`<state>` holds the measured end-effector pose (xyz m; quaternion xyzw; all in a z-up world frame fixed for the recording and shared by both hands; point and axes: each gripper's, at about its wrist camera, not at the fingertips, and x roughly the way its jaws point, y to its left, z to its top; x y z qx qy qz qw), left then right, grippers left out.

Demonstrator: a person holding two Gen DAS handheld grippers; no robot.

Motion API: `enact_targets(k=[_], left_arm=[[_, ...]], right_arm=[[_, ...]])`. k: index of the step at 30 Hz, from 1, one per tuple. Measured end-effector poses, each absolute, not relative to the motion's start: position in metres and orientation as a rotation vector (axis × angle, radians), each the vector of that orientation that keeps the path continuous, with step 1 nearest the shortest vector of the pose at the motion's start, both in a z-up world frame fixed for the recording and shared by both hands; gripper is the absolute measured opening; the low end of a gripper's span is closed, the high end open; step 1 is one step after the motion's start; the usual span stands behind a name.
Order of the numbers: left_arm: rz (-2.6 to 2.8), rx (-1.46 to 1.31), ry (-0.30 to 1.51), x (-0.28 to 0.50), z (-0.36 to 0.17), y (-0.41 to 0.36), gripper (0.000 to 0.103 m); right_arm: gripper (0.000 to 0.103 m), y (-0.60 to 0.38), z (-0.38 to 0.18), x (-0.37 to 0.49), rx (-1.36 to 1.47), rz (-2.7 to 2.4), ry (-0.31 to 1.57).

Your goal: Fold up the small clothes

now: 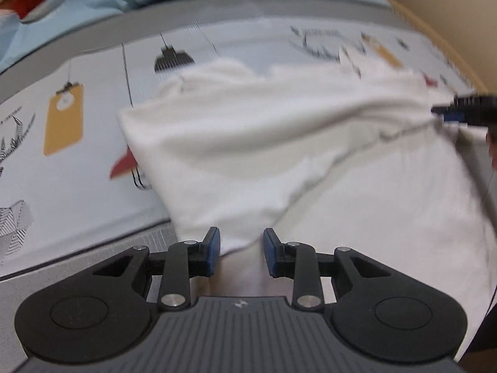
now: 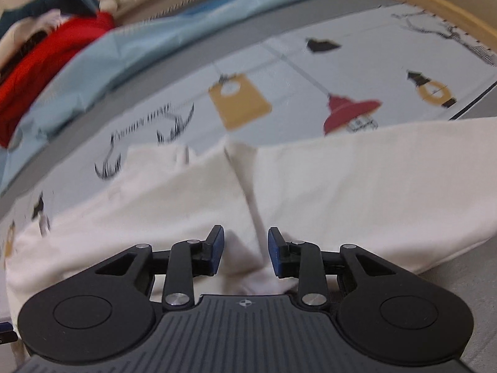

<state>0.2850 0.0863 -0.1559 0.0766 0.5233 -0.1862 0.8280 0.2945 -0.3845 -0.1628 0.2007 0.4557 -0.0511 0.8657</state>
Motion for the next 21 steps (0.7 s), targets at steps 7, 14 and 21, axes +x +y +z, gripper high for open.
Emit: enact_targets(k=[7, 14, 21], left_arm=[[-0.377, 0.321, 1.090, 0.278, -0.166, 0.077, 0.023], [-0.376, 0.334, 1.074, 0.280, -0.150, 0.085, 0.003], [-0.435, 0.313, 1.121, 0.273, -0.129, 0.100, 0.003]], right_arm=[[0.008, -0.378, -0.156, 0.291, 0.370, -0.105, 0.927], [0.002, -0.389, -0.112, 0.282, 0.449, -0.053, 0.741], [0.003, -0.389, -0.131, 0.289, 0.335, -0.135, 0.967]])
